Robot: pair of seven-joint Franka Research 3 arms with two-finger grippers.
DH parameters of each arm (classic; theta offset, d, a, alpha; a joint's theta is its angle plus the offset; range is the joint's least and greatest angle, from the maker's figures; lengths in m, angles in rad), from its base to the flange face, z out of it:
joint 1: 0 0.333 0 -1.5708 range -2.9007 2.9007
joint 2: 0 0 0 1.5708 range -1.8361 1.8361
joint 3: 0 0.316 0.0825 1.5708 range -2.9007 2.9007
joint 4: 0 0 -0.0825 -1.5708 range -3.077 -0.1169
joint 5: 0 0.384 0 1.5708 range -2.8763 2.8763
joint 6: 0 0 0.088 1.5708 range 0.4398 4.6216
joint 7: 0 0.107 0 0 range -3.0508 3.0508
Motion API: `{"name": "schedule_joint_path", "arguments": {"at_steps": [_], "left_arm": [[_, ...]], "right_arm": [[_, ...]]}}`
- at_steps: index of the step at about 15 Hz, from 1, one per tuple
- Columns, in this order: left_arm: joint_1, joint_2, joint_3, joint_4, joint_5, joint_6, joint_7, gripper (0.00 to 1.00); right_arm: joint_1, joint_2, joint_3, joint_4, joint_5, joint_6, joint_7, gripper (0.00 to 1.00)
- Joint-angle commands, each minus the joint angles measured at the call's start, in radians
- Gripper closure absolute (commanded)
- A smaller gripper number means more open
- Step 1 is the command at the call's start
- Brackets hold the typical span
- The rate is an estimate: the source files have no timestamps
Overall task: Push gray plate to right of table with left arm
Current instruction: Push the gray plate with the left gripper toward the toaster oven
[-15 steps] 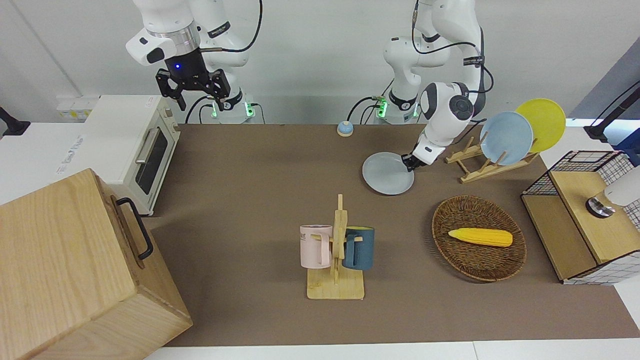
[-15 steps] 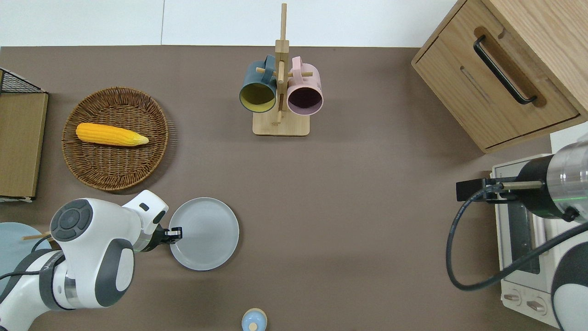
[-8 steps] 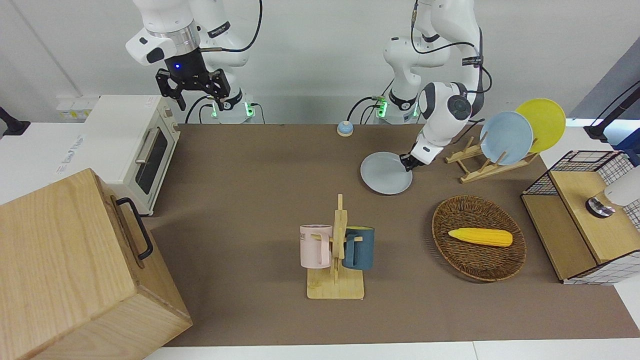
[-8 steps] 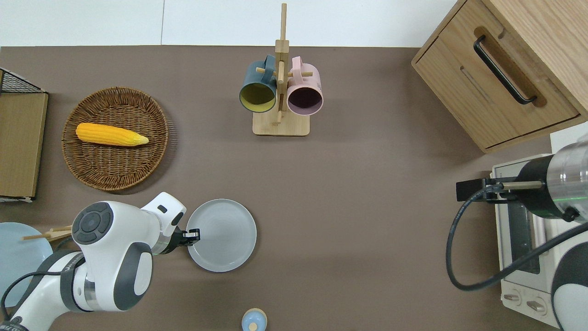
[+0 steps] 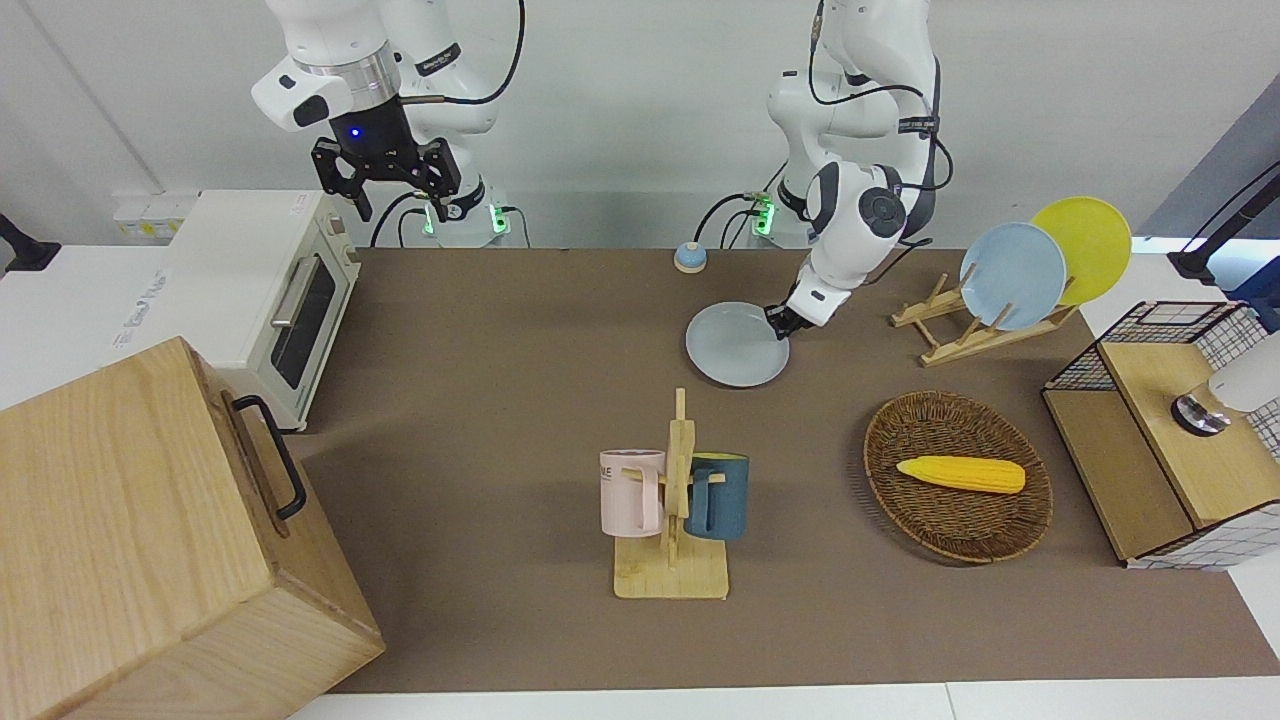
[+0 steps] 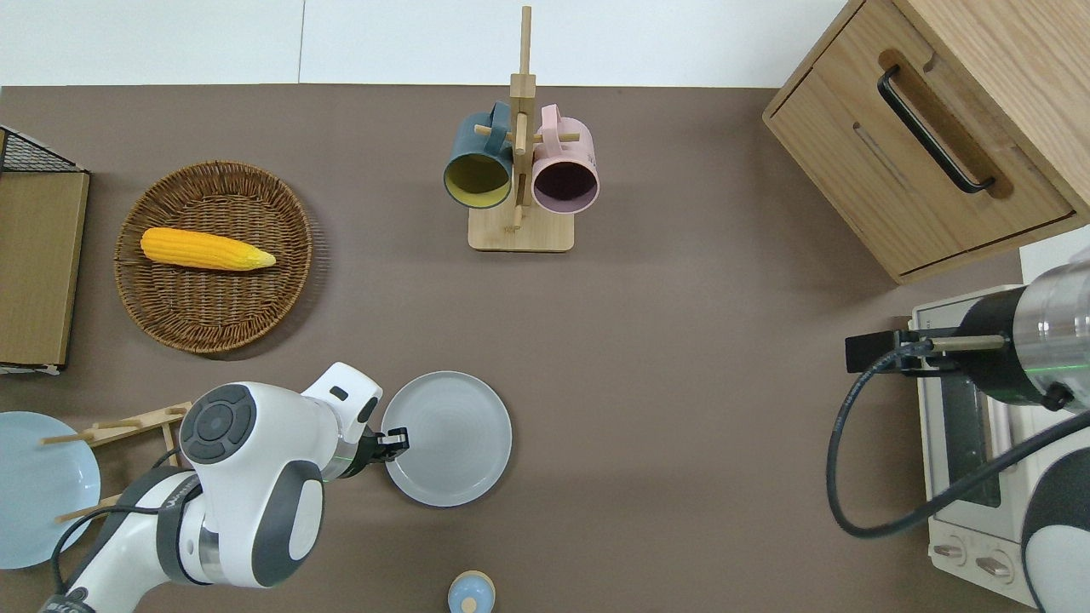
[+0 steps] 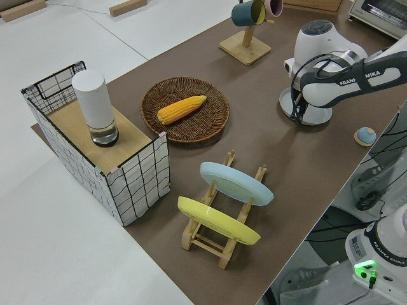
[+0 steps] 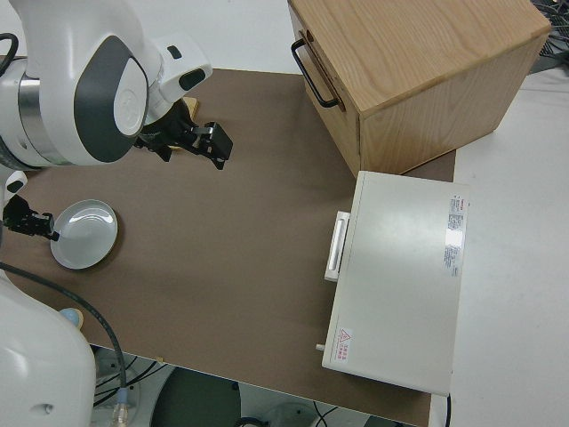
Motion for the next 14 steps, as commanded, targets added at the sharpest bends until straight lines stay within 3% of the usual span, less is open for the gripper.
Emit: {"name": "schedule_joint_path", "arguments": {"at_steps": [1,14], "left_arm": [[-0.093,0.011,0.007,-0.020,-0.025,0.072,-0.103,1.00],[-0.268,0.082,-0.023,0.038,-0.177,0.170,-0.244,1.00]], "right_arm": [[-0.024,-0.027,0.014,-0.027,0.021,0.000,0.010,0.005],[-0.024,-0.027,0.014,-0.027,0.021,0.000,0.010,0.005]]}}
